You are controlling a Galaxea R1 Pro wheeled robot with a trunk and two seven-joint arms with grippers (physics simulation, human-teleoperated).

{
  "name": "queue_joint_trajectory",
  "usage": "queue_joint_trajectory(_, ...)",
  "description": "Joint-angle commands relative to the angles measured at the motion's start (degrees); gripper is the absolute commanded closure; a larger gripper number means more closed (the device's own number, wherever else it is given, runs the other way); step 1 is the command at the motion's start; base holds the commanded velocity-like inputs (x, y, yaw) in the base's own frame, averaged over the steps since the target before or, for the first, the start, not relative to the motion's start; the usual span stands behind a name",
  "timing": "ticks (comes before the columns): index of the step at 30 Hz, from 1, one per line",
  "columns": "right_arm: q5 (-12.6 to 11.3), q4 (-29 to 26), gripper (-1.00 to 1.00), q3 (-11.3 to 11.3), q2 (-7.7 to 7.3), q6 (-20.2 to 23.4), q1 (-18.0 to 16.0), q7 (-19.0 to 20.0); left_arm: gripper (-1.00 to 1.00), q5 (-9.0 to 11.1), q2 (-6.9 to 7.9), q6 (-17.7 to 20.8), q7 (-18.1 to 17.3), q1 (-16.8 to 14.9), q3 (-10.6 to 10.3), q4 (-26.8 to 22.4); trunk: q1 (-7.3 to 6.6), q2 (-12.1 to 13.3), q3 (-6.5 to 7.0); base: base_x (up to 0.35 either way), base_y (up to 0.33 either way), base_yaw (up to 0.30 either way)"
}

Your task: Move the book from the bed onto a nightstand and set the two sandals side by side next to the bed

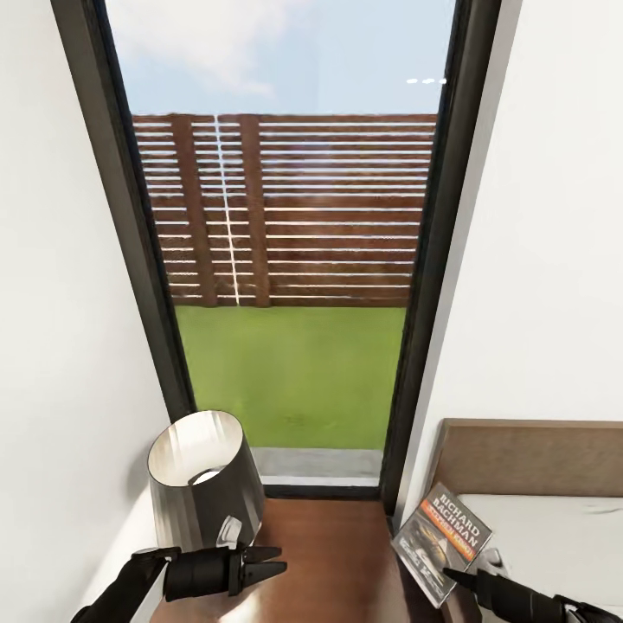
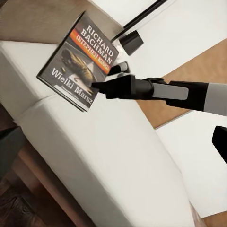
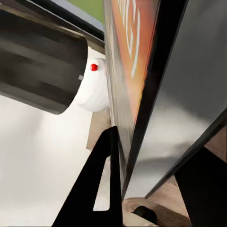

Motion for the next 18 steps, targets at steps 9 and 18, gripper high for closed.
queue_joint_trajectory(9, -0.4, 0.0, 1.00, 0.3, 5.49, 5.2, -0.1, 0.8, -1.00, 0.5, 0.02, 0.6, 0.6, 0.0, -0.3, 0.0, 0.01, -0.1, -0.08, 0.000, 0.000, 0.000)
queue_joint_trajectory(18, -0.4, -0.3, 1.00, 0.1, 16.64, 13.2, -0.5, 0.3, -1.00, 0.5, 0.08, 0.6, 0.6, 0.0, -0.3, 0.0, 0.01, -0.1, -0.08, 0.000, 0.000, 0.000)
